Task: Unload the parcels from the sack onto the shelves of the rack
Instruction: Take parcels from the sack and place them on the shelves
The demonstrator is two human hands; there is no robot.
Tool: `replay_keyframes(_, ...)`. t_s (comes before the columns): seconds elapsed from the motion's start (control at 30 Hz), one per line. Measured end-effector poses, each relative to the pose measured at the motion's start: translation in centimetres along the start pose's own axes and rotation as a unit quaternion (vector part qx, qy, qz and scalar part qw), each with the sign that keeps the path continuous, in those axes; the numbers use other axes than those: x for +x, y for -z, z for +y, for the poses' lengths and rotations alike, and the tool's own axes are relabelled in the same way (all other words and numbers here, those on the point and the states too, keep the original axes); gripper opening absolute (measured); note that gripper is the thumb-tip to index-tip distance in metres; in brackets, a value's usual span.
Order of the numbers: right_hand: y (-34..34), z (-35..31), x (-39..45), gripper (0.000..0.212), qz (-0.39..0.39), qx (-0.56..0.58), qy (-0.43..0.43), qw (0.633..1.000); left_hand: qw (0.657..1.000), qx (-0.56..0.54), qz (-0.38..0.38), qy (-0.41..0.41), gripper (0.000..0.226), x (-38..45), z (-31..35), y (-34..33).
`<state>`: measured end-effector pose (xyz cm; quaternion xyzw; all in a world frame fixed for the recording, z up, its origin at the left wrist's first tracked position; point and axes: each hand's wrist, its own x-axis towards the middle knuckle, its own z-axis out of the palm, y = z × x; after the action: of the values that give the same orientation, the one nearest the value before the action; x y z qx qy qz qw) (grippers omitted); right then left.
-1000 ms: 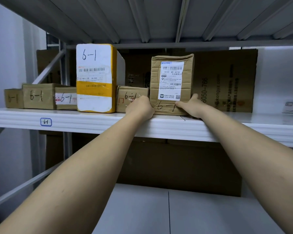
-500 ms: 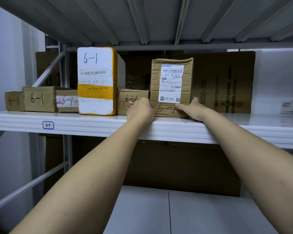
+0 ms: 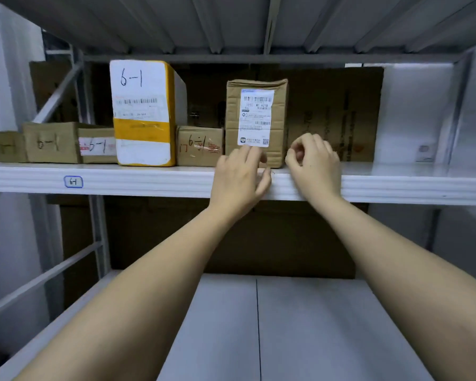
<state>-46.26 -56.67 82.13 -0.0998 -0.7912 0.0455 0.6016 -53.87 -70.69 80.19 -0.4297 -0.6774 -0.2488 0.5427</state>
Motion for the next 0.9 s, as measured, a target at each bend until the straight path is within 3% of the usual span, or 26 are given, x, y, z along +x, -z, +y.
replay_keyframes(0.2,3.5,3.0,-8.2,0.026,0.004,0.019,-0.028,0.999,0.997,0.007,-0.075,0.003,0.026,-3.9,7.1,-0.4)
replay_keyframes(0.37,10.5,11.0,-15.7,0.017,-0.132,-0.049,-0.072,0.987,0.979,0.028,-0.2,0.029,0.03,-8.4,17.5,-1.8)
replay_keyframes(0.53,18.5,18.7,-22.4,0.017,-0.24,-0.1,-0.163,0.952,0.931,0.034,-0.361,0.053,0.037,-12.5,28.1,-3.2)
replay_keyframes(0.67,24.1,24.8,-27.7,0.019,-0.341,-0.106,-0.281,0.891,0.864,0.01,-0.501,0.044,0.043,-15.5,36.0,-5.0)
replay_keyframes(0.9,29.9,33.8,-35.4,0.027,-0.52,-0.16,-0.356,0.76,0.763,-0.039,-0.644,-0.034,0.043,-19.8,46.9,-9.7)
